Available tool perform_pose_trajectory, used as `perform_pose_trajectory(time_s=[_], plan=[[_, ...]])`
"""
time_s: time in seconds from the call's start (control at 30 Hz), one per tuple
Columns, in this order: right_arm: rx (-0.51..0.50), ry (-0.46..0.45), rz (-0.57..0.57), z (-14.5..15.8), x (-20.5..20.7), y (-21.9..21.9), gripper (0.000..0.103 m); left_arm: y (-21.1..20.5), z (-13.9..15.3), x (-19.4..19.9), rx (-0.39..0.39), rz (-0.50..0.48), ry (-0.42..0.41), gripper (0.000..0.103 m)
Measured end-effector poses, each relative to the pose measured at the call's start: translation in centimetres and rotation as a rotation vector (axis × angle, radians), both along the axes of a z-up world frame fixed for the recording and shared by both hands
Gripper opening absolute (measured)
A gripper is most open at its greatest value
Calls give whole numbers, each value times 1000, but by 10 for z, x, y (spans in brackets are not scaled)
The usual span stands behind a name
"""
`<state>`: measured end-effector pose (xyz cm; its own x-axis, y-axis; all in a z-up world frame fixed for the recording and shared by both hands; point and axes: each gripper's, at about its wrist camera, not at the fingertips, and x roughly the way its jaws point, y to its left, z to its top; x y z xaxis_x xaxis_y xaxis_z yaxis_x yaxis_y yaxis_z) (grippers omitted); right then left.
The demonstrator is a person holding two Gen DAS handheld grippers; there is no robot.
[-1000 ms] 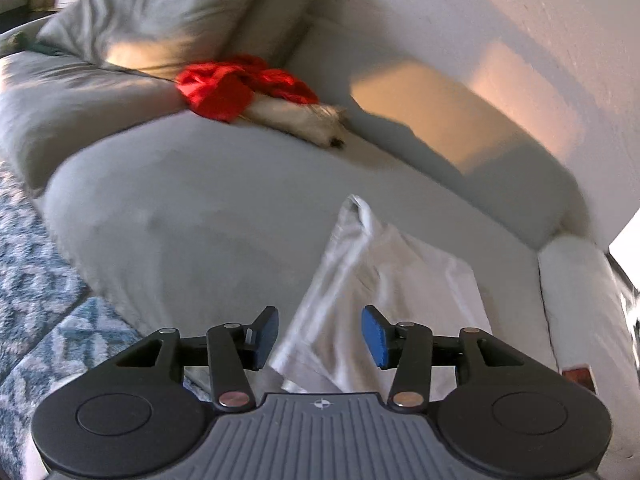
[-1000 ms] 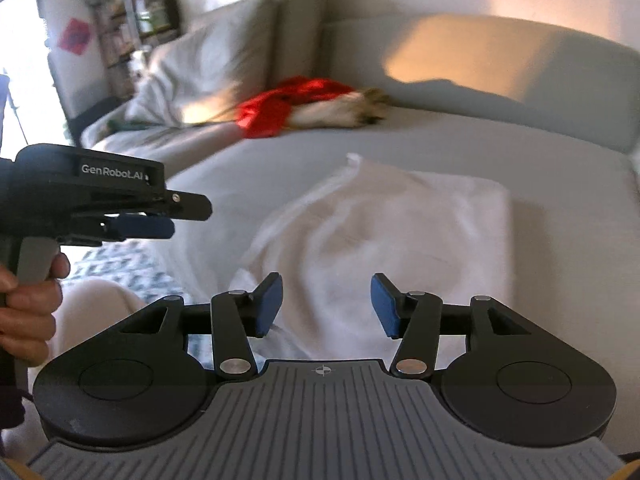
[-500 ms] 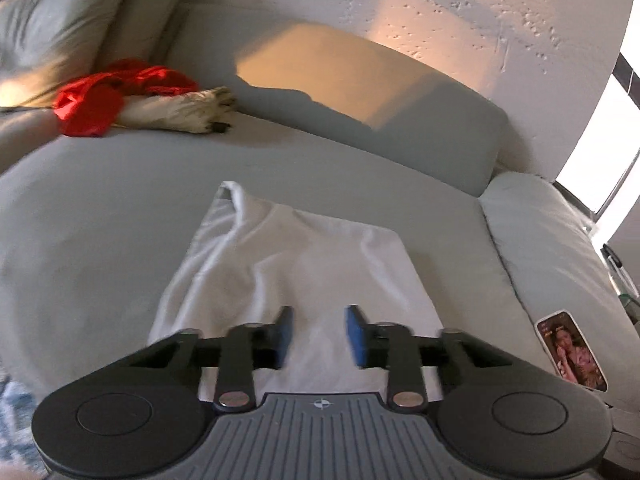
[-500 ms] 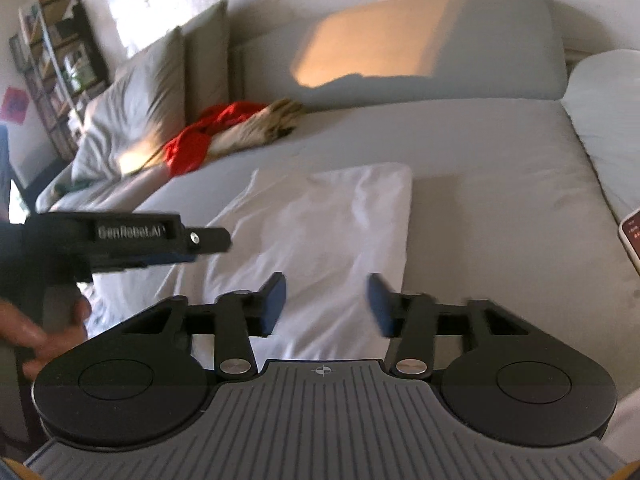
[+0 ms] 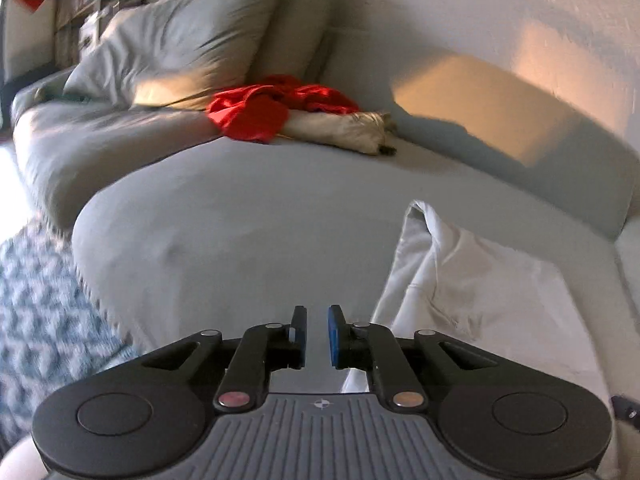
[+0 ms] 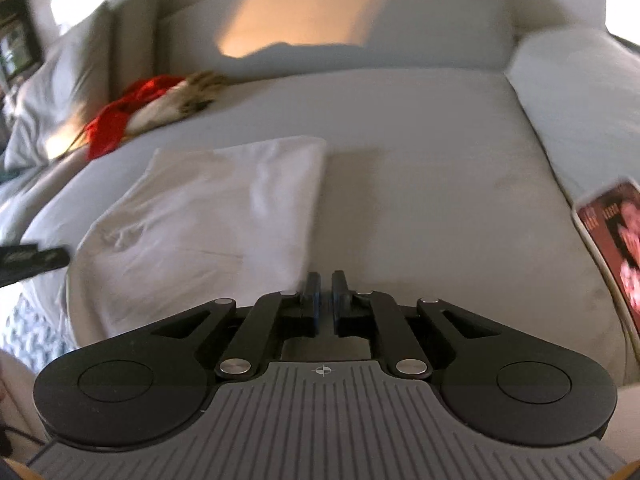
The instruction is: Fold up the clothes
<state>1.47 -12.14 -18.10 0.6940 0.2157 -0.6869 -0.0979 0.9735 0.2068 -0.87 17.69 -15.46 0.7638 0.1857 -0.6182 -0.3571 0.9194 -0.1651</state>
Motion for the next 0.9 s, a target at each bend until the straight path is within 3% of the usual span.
perform_pose_trajectory(time_s=[0.13, 0.27, 0.43, 0.57, 0.67, 0.73, 0.77, 0.83, 0.9], plan=[[49, -9, -25, 7, -9, -5, 9, -15, 9, -24, -28, -111, -83, 11], [43, -66, 76, 18, -20, 19, 11, -42, 3, -23, 58, -260, -117, 17], [-57, -48, 248, 10, -26, 59, 15, -35, -19, -1, 80, -169, 45, 19], [-198, -30, 317, 7, -34, 71, 10, -28, -18, -5, 74, -132, 82, 23], [-246, 20, 309, 12, -43, 63, 10, -26, -17, -12, 60, -121, 93, 23], [-274, 54, 286, 16, -51, 53, 10, -25, -12, -21, 37, -117, 60, 16], [-283, 64, 273, 18, -55, 48, 16, -23, -9, -25, 26, -122, 12, 14], [-294, 73, 231, 24, -62, 37, 31, -26, 3, -37, 21, -152, -104, 19], [-257, 77, 208, 30, -67, 27, 31, -34, 11, -44, 49, -181, -186, 21]])
